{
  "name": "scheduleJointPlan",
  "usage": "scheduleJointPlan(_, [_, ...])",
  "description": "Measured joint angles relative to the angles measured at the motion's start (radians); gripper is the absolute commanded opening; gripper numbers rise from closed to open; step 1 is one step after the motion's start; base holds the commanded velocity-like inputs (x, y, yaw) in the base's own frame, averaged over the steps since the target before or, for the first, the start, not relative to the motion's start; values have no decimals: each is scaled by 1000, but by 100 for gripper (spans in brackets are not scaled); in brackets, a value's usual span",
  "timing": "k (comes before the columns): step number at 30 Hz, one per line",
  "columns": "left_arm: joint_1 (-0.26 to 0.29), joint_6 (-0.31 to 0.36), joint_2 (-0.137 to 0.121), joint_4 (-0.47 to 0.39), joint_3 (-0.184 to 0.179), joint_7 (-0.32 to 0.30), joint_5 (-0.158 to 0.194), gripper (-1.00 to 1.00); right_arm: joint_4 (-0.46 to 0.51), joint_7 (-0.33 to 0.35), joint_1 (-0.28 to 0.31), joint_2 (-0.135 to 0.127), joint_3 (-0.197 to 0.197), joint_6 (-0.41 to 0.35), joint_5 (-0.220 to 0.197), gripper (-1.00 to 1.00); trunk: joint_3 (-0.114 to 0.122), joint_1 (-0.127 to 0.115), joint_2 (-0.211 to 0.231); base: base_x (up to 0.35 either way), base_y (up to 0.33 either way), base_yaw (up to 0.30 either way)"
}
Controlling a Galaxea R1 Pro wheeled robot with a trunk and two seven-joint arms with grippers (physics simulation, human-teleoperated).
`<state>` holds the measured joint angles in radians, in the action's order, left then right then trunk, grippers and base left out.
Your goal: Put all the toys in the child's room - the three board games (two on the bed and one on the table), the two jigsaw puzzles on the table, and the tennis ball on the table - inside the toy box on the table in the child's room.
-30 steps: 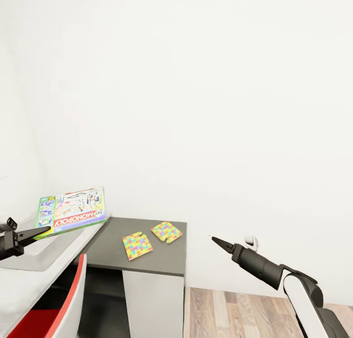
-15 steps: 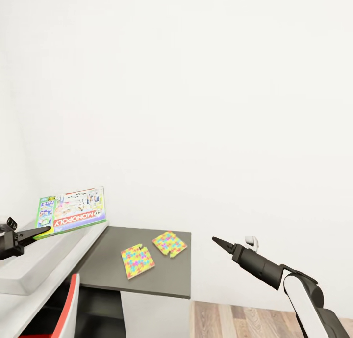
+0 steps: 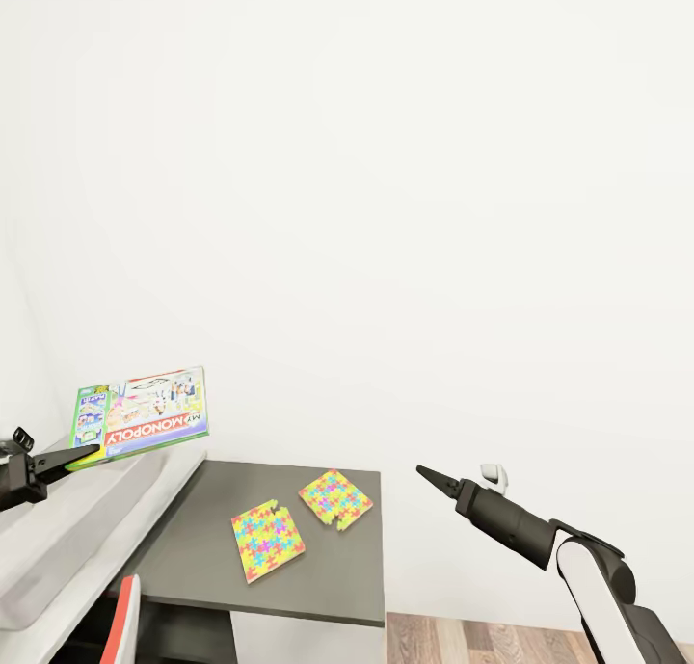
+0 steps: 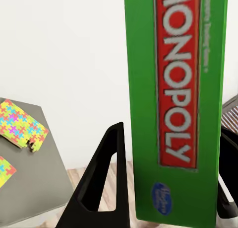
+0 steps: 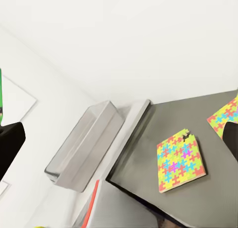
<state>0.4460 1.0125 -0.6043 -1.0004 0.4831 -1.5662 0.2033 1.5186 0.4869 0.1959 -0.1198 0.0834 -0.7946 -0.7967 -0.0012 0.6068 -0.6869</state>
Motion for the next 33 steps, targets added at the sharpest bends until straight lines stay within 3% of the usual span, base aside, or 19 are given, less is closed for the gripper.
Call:
scheduleJointPlan(21, [0,-3,5,0,0,0,0,-100,0,-2,0,2,-2,2,1,100,0,0,0,152,139,0])
scheduleJointPlan(33, [0,-2,5,0,0,0,0,-100,0,-1,0,0,-2,2,0,100,0,0,0,22,68,0])
